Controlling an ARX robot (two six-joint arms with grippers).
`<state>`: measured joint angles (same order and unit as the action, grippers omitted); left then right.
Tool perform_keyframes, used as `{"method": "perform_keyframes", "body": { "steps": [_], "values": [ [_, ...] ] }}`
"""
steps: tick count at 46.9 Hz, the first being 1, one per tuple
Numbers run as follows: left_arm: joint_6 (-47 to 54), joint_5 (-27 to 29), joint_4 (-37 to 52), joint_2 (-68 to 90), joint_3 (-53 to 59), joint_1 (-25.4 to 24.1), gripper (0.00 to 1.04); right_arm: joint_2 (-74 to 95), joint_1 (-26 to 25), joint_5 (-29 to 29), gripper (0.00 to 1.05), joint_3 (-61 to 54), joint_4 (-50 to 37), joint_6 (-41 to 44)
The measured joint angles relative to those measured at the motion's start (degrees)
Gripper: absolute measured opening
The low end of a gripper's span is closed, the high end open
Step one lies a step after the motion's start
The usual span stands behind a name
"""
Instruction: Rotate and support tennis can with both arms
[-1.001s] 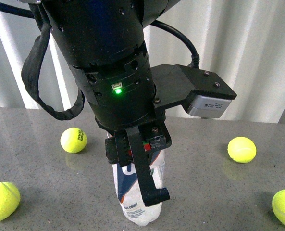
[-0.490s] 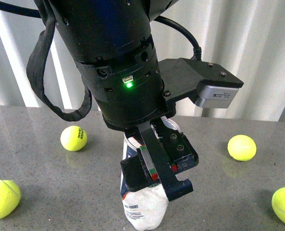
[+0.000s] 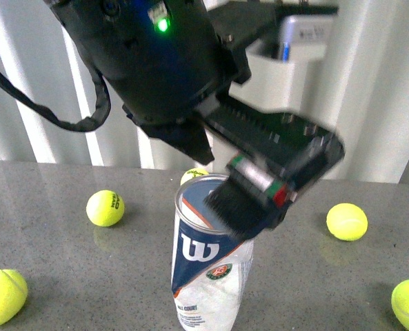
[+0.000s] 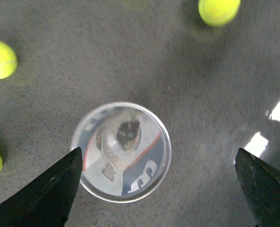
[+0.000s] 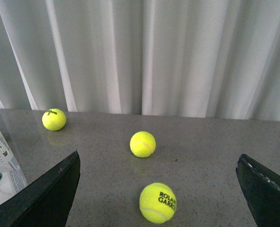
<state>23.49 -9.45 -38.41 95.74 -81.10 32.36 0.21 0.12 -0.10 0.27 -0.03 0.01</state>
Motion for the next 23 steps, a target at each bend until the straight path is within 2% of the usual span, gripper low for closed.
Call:
{"method": "perform_keyframes", "body": {
  "steps": [9, 14, 16, 17, 18, 20, 22, 23],
  "values": [
    [-19.82, 1.64, 10.73, -5.01, 3.10, -2.01, 0.98, 0.00, 0.00, 0.00, 0.98, 0.00, 0.00, 0.00],
    [-23.82, 1.73, 10.73, -5.22, 3.50, -2.19, 0.98, 0.00, 0.02, 0.00, 0.98, 0.00, 0.00, 0.00],
    [-23.71, 4.31, 13.18, -5.44, 4.81, -1.81, 0.97, 0.00, 0.00, -0.02, 0.98, 0.00, 0.00, 0.00],
    [-23.69, 8.00, 17.07, -6.47, 6.73, -1.38, 0.93, 0.00, 0.02, 0.00, 0.98, 0.00, 0.00, -0.02],
    [-23.67, 14.53, 25.20, -7.32, 10.56, -1.31, 0.90, 0.00, 0.00, 0.02, 0.98, 0.00, 0.00, -0.02],
    [-23.61, 23.89, 38.16, -9.53, 17.35, -1.36, 0.83, 0.00, 0.00, 0.02, 0.98, 0.00, 0.00, 0.00],
    [-23.61, 31.80, 52.48, -12.90, 25.83, -2.14, 0.74, 0.00, 0.00, 0.02, 0.98, 0.00, 0.00, -0.02],
    [-23.58, 33.18, 57.20, -14.36, 29.00, -2.73, 0.70, 0.00, 0.02, 0.11, 0.98, 0.00, 0.00, -0.02]
  ]
}}
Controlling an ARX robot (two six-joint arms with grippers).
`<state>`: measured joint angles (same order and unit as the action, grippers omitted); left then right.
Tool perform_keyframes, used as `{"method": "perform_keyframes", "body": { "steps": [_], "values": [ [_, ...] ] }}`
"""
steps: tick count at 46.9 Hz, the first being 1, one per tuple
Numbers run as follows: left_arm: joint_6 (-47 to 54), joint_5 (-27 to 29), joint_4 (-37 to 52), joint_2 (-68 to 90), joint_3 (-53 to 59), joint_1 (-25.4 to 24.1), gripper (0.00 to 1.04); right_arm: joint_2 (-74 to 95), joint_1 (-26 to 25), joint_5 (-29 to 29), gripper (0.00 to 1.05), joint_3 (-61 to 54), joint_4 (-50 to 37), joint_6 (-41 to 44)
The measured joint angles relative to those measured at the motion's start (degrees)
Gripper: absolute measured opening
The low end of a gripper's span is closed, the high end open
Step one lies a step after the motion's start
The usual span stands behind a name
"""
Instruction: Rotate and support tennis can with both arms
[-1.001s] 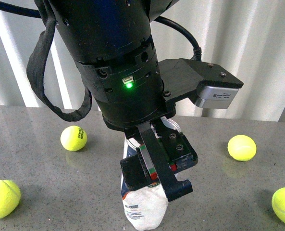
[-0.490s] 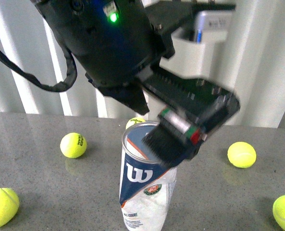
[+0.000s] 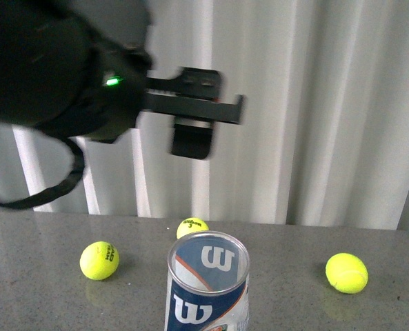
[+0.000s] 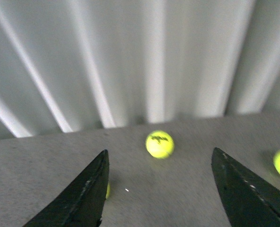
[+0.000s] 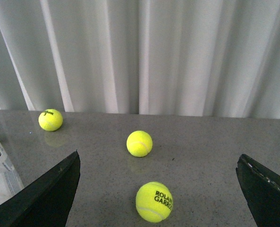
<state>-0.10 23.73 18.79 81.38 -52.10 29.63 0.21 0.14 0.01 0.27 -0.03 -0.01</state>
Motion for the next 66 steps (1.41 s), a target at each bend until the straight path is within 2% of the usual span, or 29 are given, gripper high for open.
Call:
{"method": "perform_keyframes", "body": {
  "steps": [1, 4, 8, 14, 25, 40, 43, 46, 54, 60, 66],
  "values": [
    [-0.02, 1.31, 6.08, -2.16, 4.22, -1.20, 0.65, 0.00, 0.00, 0.11, 0.98, 0.00, 0.00, 0.02],
    [-0.02, 0.24, 16.41, -7.80, 13.29, -4.52, 0.50, 0.00, 0.00, 0.09, 0.98, 0.00, 0.00, 0.00],
    [-0.04, -2.47, 20.22, -13.64, 22.29, -8.83, 0.31, 0.00, 0.00, -0.15, 0.98, 0.00, 0.00, 0.02],
    [-0.24, -7.93, 21.46, -19.50, 31.43, -12.83, 0.03, 0.00, 0.00, -0.07, 0.98, 0.00, 0.00, 0.00],
    [-0.04, -13.31, 21.27, -29.35, 40.48, -19.08, 0.04, 0.00, 0.00, -0.11, 0.98, 0.00, 0.00, 0.02],
    [-0.04, -18.18, 15.82, -41.27, 47.08, -24.04, 0.04, 0.00, 0.00, -0.11, 0.98, 0.00, 0.00, 0.00],
    [-0.04, -22.27, 14.40, -43.30, 47.76, -26.93, 0.04, 0.00, 0.00, -0.09, 0.98, 0.00, 0.00, 0.00],
    [-0.04, -23.50, 13.09, -45.31, 48.33, -28.57, 0.04, 0.00, -0.02, -0.09, 0.98, 0.00, 0.00, 0.02],
    [-0.04, -23.50, 9.79, -49.90, 49.55, -29.46, 0.04, 0.00, -0.02, -0.11, 0.98, 0.00, 0.00, 0.02],
    [-0.04, -23.56, 10.69, -51.65, 50.71, -29.48, 0.04, 0.00, -0.02, -0.11, 0.98, 0.00, 0.00, 0.00],
    [-0.02, -23.71, 6.05, -56.50, 50.71, -29.48, 0.04, 0.00, 0.00, -0.09, 0.98, 0.00, 0.00, 0.02]
  ]
}}
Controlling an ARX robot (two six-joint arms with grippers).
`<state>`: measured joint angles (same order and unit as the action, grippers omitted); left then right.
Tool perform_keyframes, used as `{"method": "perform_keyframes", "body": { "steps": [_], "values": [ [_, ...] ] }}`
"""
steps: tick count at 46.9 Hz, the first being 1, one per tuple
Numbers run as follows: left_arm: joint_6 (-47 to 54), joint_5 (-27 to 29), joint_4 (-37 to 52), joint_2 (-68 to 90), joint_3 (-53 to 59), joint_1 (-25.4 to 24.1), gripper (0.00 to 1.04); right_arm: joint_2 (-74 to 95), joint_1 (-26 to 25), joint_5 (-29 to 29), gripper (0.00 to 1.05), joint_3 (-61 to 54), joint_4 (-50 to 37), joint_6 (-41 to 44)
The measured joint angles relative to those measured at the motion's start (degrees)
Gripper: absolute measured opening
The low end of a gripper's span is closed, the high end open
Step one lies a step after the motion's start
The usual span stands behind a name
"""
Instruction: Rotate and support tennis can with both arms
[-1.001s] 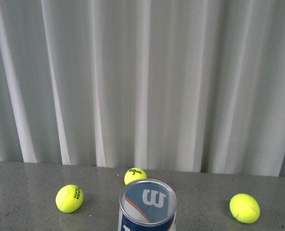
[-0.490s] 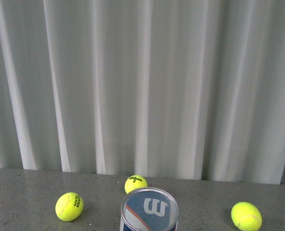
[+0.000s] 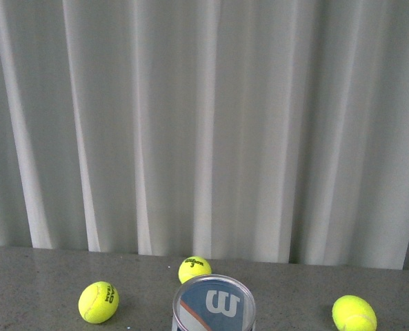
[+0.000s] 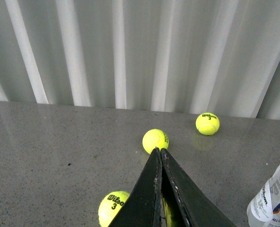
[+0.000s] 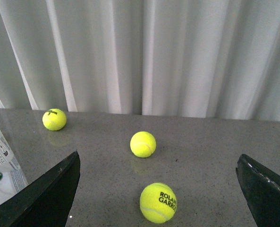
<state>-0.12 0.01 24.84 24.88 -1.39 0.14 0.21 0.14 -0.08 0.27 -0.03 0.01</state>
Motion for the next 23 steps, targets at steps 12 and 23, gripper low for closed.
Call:
{"method": "perform_keyframes", "body": {
  "steps": [12, 23],
  "values": [
    [-0.02, 0.00, -6.43, -6.69, 0.00, 0.00, 0.04, 0.00, 0.00, 0.00, 0.98, 0.00, 0.00, -0.02],
    [-0.02, 0.00, -11.37, -11.67, 0.00, 0.00, 0.04, 0.00, 0.00, 0.00, 0.98, 0.00, 0.00, 0.00]
  ]
}}
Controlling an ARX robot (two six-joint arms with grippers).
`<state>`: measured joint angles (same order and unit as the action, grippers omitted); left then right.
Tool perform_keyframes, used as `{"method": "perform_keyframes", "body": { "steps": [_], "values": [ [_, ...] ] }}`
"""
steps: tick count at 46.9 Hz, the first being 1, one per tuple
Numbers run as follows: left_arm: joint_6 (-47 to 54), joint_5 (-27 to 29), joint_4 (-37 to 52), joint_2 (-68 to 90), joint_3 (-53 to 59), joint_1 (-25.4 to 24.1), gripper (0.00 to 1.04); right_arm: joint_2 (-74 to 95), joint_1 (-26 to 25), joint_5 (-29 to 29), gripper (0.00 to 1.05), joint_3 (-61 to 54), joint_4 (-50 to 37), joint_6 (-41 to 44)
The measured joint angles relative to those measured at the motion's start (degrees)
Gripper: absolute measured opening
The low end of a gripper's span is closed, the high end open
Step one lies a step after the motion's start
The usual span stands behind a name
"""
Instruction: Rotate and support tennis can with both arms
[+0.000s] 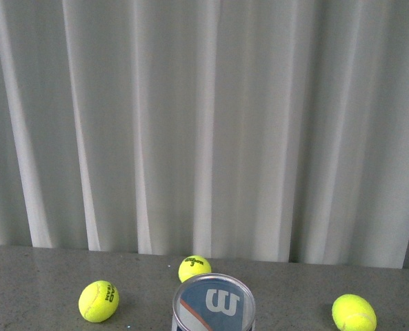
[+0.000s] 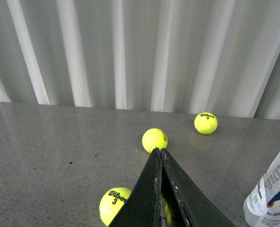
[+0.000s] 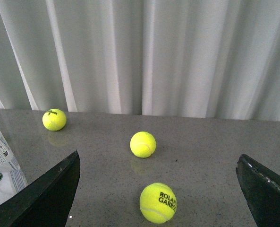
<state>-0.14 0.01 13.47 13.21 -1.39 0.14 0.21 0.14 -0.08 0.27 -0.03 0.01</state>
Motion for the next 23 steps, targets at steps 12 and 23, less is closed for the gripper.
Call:
{"method": "perform_keyframes", "body": {
  "steps": [12, 23],
  "values": [
    [0.00, 0.00, -9.92, -8.13, -0.02, 0.00, 0.04, 0.00, 0.00, 0.00, 0.98, 0.00, 0.00, -0.02],
    [0.00, 0.00, -13.44, -12.98, -0.02, 0.00, 0.04, 0.00, -0.02, -0.02, 0.98, 0.00, 0.00, 0.00]
  ]
}}
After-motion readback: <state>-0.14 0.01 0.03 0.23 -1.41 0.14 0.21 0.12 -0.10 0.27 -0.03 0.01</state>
